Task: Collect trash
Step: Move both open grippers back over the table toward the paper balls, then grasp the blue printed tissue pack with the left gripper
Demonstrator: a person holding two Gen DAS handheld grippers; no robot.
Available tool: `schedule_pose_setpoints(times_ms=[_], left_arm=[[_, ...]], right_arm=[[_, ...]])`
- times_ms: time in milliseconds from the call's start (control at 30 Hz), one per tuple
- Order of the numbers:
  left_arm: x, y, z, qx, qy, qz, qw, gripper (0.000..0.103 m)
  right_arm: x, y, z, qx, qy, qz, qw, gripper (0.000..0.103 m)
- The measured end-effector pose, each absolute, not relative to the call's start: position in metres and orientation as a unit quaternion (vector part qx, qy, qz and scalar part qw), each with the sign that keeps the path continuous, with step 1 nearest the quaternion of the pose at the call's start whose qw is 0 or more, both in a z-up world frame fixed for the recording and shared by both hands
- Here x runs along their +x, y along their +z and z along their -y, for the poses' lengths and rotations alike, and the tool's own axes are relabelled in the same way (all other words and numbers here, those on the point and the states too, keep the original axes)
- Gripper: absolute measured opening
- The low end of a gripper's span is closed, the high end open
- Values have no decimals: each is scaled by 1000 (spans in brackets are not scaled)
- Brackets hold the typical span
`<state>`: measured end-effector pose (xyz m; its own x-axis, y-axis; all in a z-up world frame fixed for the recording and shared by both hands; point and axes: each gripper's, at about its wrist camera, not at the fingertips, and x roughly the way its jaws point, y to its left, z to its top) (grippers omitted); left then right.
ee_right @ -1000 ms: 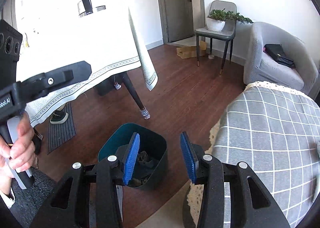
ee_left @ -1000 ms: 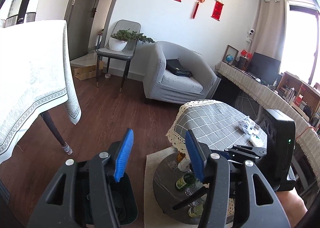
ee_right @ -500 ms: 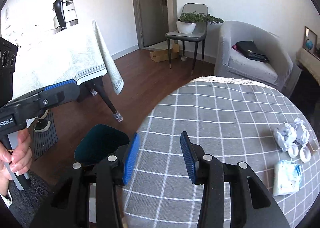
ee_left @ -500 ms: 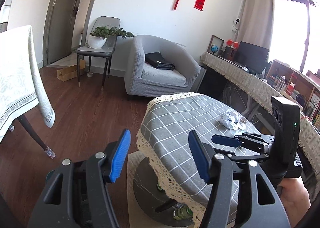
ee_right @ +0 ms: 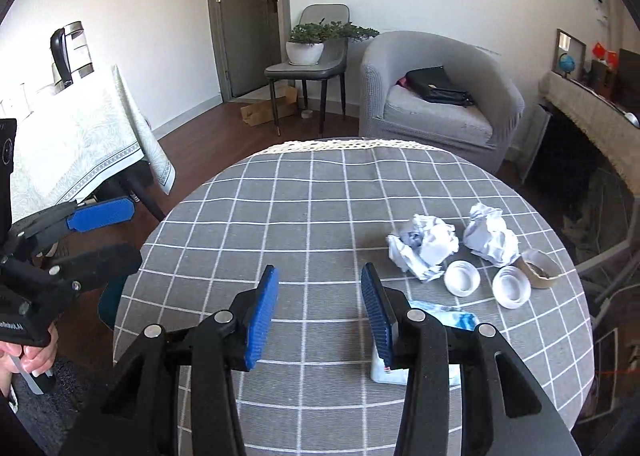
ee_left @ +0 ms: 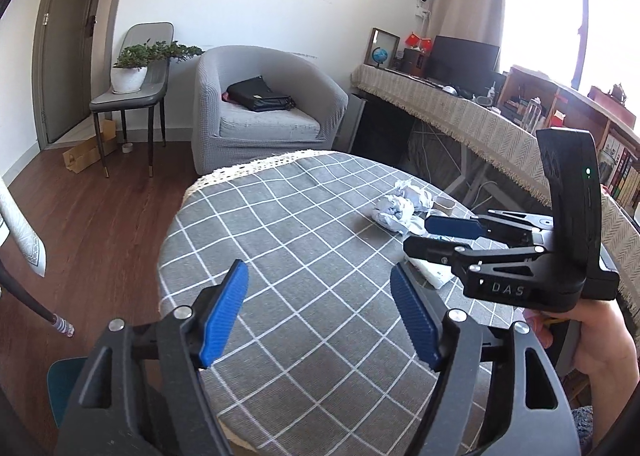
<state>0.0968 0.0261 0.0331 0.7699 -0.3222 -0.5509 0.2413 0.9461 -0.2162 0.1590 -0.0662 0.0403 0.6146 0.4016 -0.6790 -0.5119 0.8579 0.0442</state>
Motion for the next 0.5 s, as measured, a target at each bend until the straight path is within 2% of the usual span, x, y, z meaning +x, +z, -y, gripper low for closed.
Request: schedule_pose_setpoints(times_ms=[333, 500], left_arm=[[121, 27, 38, -51, -184, -339, 921, 93], [130, 26, 75, -30, -192, -354, 915, 95]], right_arm=[[180, 47, 140, -46, 209, -360, 908, 59], [184, 51, 175, -27, 187, -358, 915, 64]])
